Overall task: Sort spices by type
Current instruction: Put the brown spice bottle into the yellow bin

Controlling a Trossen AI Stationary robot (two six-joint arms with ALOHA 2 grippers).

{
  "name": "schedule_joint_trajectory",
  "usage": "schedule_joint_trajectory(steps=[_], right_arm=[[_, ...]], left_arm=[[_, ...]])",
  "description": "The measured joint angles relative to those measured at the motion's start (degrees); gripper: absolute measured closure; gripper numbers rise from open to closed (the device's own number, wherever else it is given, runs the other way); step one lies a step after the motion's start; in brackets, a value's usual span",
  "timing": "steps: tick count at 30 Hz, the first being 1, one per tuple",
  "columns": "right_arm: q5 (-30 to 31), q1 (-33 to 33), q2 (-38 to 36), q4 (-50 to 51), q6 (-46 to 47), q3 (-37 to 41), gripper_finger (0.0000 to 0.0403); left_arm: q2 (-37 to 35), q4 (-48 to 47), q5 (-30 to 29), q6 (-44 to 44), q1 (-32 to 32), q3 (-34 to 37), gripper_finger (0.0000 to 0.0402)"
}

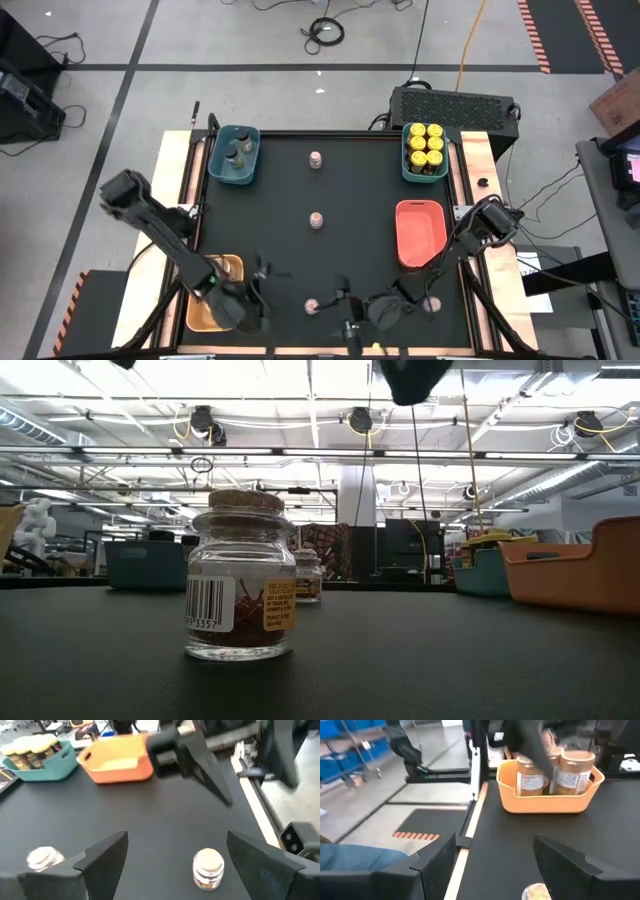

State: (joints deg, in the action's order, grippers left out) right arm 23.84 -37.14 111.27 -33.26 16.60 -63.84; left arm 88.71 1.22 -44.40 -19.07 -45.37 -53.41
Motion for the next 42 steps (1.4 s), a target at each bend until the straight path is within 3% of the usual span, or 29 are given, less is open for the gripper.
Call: schedule_joint_trajectory(steps=[6,12,15,26,33,38,42], right_arm=[[0.1,0.4,0.3,8.2,0.3,-5.2,0.0142],[0.0,0.8,0.3,7.8,-3.5,-5.7,0.0142],[0.0,1.7,0.3,6.5,-3.7,-5.6,0.0142],[-0.7,4.7,1.1,5.4,-7.7,-5.6,0.0142],[-16.8,10.6,7.2,-2.7,-7.9,-5.6,0.0142],[-23.1,12.5,8.4,-3.4,-6.4,-5.9,0.0142],[-28.1,11.8,8.4,-2.9,-6.2,-6.0,0.0142]], left_arm=[[-12.4,2.7,-1.8,0.8,0.4,8.6,0.0061],[-20.9,26.7,-0.4,15.1,0.2,20.1,0.0061],[-25.8,30.2,0.8,18.9,0.9,24.1,0.0061],[-46.2,24.0,2.8,13.5,9.5,34.6,0.0061],[-55.7,9.8,3.8,13.4,12.0,34.8,0.0061],[-62.1,-2.0,3.8,10.6,14.2,34.8,0.0061],[-64.7,-3.7,4.7,11.4,14.9,34.8,0.0061]])
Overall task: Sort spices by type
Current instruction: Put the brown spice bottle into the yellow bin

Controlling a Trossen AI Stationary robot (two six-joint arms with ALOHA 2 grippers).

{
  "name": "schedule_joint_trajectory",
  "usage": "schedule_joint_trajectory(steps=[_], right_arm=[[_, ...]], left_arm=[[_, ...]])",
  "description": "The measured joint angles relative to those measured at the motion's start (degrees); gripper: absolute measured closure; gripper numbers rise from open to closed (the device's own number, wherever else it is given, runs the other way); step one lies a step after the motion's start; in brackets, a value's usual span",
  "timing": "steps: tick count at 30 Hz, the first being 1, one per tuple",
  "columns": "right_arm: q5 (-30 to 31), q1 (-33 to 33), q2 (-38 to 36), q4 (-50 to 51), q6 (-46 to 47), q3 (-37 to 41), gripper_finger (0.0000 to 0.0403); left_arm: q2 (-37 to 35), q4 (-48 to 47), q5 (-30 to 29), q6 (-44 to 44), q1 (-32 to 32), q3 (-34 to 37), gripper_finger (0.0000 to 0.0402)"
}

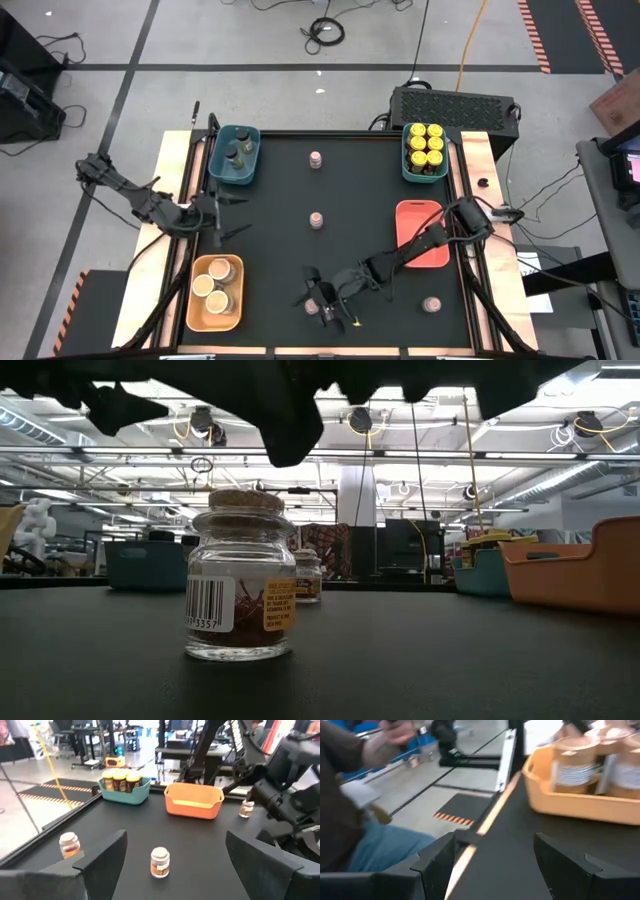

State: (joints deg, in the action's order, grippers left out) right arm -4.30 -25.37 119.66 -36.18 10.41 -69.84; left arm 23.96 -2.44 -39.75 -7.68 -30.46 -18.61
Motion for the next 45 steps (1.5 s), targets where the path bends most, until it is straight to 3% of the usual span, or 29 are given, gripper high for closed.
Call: schedule_joint_trajectory(steps=[7,15,25,36,40,45], right_arm=[[4.5,-1.3,0.3,7.9,-2.3,0.0,0.0142],[8.9,-1.3,0.3,9.6,-6.9,0.0,0.0142],[8.8,-1.3,1.0,13.6,-2.2,0.0,0.0142],[13.3,-1.4,4.0,12.4,2.9,0.1,0.0145],[13.4,-1.4,4.0,11.9,4.6,0.1,0.0172],[13.0,-1.4,2.2,15.4,8.3,0.0,0.0248]], left_arm=[[-0.5,0.6,2.7,1.6,0.6,0.0,0.0061],[-0.5,-0.1,3.6,0.7,0.6,0.0,0.0061],[-0.5,5.7,3.8,2.6,0.6,4.4,0.0061],[-0.9,9.9,9.7,2.5,3.7,7.9,0.0061],[-0.9,9.8,11.2,2.5,4.2,7.9,0.0061],[-0.9,9.7,11.7,2.7,4.2,7.9,0.0061]])
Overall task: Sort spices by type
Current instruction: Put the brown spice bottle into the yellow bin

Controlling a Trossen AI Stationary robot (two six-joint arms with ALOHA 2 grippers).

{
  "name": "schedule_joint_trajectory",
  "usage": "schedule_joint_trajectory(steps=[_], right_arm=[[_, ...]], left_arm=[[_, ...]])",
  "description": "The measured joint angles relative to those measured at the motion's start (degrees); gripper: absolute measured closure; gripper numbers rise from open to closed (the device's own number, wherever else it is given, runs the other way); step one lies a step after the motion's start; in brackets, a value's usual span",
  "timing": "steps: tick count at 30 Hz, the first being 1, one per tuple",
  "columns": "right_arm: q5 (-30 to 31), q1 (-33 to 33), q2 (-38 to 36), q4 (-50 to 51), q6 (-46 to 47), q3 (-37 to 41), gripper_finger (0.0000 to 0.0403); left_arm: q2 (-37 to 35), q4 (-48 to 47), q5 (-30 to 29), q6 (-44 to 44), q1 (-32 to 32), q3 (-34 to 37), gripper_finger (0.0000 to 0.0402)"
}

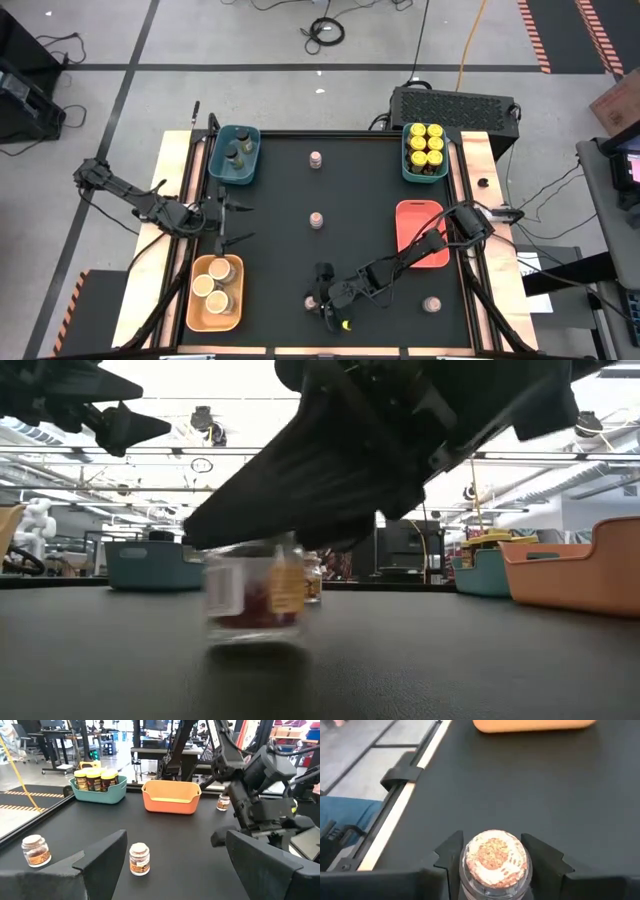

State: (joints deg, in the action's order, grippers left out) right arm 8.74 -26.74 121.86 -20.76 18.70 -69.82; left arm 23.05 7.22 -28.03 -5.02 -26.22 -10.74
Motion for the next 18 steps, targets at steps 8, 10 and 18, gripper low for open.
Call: schedule_joint_trajectory(steps=[8,10,18], right_arm=[[3.4,-0.8,-12.9,17.7,-3.0,0.0,0.0249],[8.5,-1.4,-17.5,25.9,-3.8,0.5,0.0249],[26.2,-1.9,-42.0,37.9,13.0,21.5,0.0249]], left_arm=[[0.0,-0.2,1.2,-0.2,0.0,0.0,0.0061],[0.0,-0.2,1.3,-0.5,0.0,0.0,0.0061],[0.0,-0.2,3.3,-0.7,0.0,0.0,0.0061]])
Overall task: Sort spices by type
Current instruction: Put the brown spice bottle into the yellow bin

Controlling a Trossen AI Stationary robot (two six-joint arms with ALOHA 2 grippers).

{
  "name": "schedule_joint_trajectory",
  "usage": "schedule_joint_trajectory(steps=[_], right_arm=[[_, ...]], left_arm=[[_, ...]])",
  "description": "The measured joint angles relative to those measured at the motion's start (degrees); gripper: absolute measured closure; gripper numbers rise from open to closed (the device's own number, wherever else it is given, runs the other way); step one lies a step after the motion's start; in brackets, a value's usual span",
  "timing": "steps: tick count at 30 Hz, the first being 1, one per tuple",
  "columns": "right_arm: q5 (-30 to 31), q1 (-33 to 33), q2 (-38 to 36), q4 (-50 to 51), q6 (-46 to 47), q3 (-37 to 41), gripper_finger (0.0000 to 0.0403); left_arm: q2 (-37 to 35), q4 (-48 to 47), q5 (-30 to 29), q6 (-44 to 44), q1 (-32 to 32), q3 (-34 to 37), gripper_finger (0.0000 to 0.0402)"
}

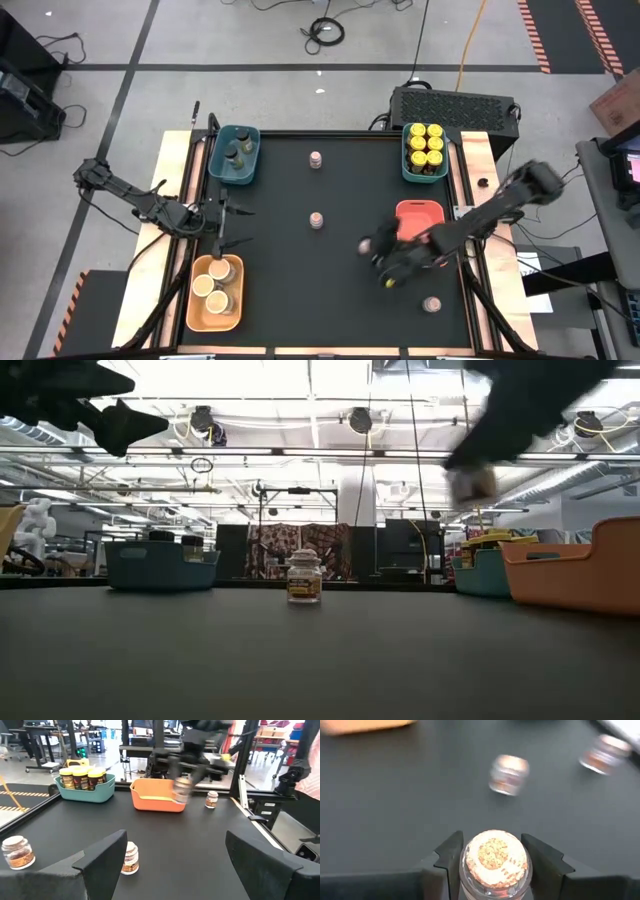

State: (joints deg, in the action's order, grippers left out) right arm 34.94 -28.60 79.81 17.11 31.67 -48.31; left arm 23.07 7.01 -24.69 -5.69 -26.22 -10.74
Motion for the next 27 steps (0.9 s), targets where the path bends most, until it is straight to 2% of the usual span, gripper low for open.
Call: schedule_joint_trajectory(steps=[5,10,13,17,21,27], right_arm=[[10.3,0.0,-14.6,3.8,15.5,12.7,0.0249],[14.7,-0.1,-22.0,16.6,27.2,16.2,0.0249],[14.5,-0.1,-22.5,27.5,35.2,16.4,0.0249],[14.7,-0.1,-21.1,34.4,42.1,16.4,0.0249],[16.1,-0.1,-18.2,33.0,46.6,19.2,0.0249],[15.9,-0.4,-13.7,24.3,51.6,25.0,0.0249]], left_arm=[[0.0,0.1,0.4,0.0,0.0,0.0,0.0061],[0.0,0.0,0.6,-1.3,0.0,0.0,0.0061],[0.0,0.0,0.6,-1.4,-0.1,0.0,0.0061],[0.0,0.0,0.6,-1.2,0.0,0.0,0.0061],[0.0,0.0,0.6,-1.0,0.0,0.0,0.0061],[0.0,0.0,0.5,-1.4,0.0,0.0,0.0061]])
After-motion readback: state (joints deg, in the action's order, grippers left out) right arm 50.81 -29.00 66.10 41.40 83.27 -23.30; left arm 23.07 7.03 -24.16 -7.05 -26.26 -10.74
